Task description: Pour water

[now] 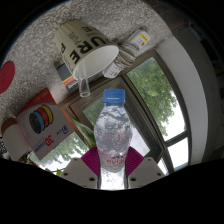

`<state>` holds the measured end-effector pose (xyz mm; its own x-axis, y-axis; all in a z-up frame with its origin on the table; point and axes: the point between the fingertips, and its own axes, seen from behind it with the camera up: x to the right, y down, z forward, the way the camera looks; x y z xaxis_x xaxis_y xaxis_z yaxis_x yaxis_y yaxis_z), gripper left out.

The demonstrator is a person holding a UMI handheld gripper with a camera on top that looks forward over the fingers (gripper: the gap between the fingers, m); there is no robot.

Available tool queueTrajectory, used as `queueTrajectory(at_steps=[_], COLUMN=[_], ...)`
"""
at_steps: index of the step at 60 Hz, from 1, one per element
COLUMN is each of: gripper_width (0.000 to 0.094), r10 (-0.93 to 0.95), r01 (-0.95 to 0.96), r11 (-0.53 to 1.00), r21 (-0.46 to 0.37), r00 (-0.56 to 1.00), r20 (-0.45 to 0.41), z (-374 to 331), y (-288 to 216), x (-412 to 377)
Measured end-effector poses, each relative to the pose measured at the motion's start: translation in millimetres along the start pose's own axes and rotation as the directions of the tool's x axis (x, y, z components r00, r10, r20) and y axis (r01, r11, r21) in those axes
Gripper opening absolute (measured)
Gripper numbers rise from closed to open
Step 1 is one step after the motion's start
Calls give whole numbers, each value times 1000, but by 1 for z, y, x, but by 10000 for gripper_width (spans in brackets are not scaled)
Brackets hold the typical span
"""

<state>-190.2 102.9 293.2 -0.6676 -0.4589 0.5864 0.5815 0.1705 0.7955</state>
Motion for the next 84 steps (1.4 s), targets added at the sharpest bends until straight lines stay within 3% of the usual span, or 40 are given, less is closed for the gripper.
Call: queueTrajectory(at_steps=[6,13,19,23,29,33,36,45,53,62,78,79,84], gripper_width=[294,296,295,296,294,293,293,294,294,293,306,302,354], r10=[-45,-18,129,337,678,870,942,853,696,643,637,637,637], r01=[43,16,-129,-341,-697,-898,-975,-881,-694,-588,-495,-527,-528], r11=[997,997,992,936,695,394,145,-466,-706,-766,-764,-769,-768], r21=[57,76,-10,-83,-178,-197,-167,-81,-141,-260,-414,-362,-362], r00=[998,1000,992,940,717,433,188,-422,-643,-693,-683,-683,-680], r20=[41,20,-3,-57,-163,-235,-279,-306,-318,-327,-359,-358,-362], z=[2,-2,-5,-14,-31,-45,-61,-89,-98,-111,-133,-129,-134], y=[-34,-29,12,51,122,159,178,138,72,-14,-100,-92,-97], x=[-10,-6,17,40,62,59,59,32,-49,-120,-204,-199,-202])
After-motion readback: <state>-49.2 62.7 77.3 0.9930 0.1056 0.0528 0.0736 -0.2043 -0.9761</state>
